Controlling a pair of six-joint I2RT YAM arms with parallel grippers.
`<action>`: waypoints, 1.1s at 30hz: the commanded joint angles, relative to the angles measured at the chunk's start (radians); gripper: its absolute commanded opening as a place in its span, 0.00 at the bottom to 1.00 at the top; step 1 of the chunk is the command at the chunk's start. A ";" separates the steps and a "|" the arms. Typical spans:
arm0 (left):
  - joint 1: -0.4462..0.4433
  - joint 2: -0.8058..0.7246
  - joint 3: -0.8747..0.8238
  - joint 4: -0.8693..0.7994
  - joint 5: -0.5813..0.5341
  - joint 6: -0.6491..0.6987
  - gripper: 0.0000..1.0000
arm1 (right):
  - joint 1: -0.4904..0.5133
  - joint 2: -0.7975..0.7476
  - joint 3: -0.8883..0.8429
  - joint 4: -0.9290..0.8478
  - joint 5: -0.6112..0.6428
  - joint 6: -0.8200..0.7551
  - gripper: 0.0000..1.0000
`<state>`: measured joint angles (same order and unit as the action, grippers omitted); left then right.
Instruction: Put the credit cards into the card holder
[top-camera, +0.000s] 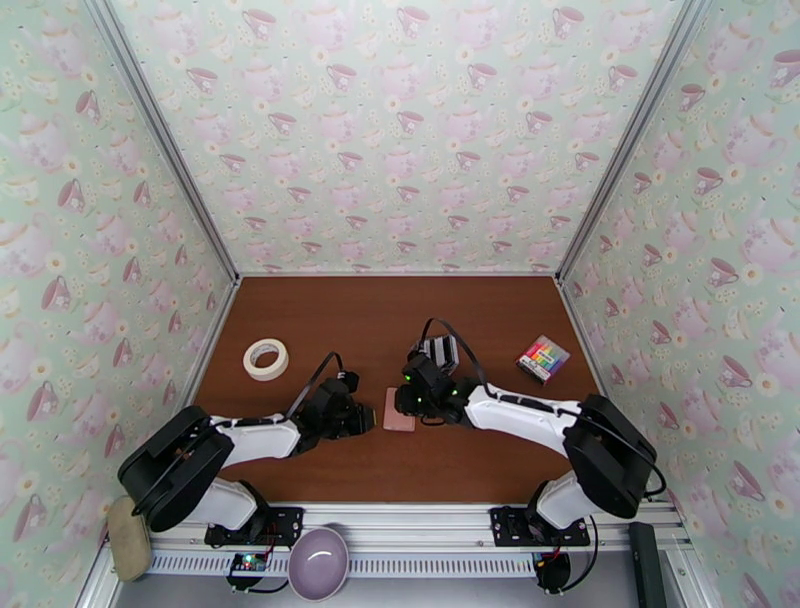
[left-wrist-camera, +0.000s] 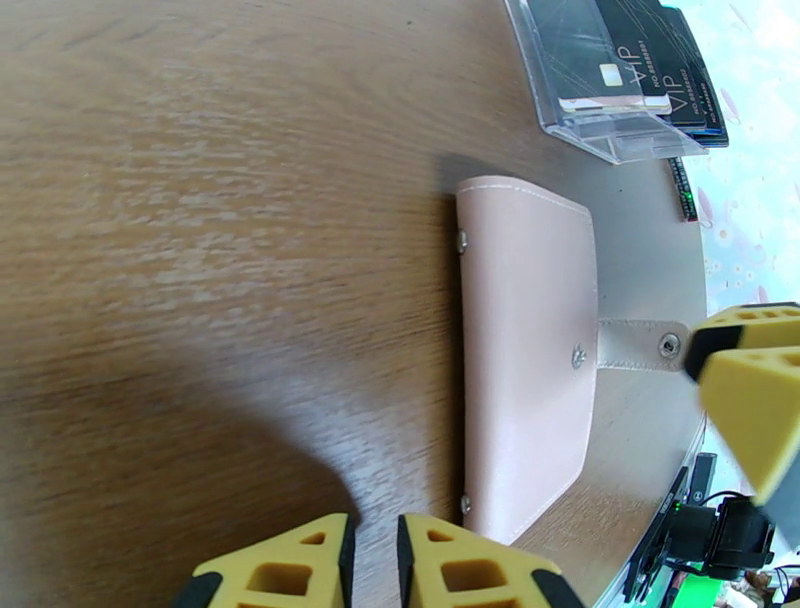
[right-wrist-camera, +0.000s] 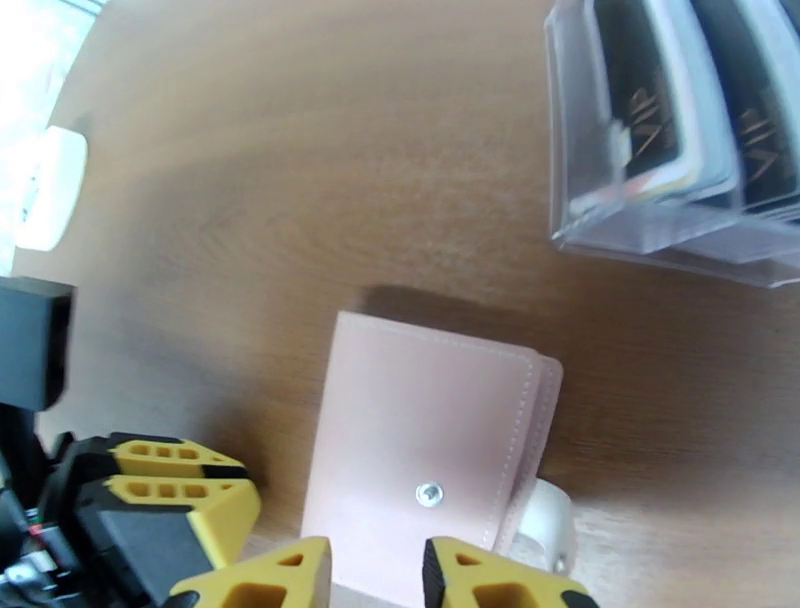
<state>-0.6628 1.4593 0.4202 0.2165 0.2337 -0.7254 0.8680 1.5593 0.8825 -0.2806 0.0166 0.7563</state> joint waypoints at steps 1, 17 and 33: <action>0.005 0.004 -0.043 -0.146 -0.050 0.023 0.21 | -0.005 0.004 0.009 0.021 -0.017 0.012 0.31; 0.005 0.020 -0.035 -0.144 -0.042 0.028 0.21 | -0.088 -0.051 -0.116 0.021 0.005 -0.004 0.29; 0.006 0.051 -0.032 -0.118 -0.025 0.023 0.21 | -0.229 -0.058 -0.367 0.455 -0.317 0.015 0.28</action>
<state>-0.6628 1.4586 0.4187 0.2138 0.2310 -0.7216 0.6582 1.5082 0.5533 0.0647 -0.2073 0.7574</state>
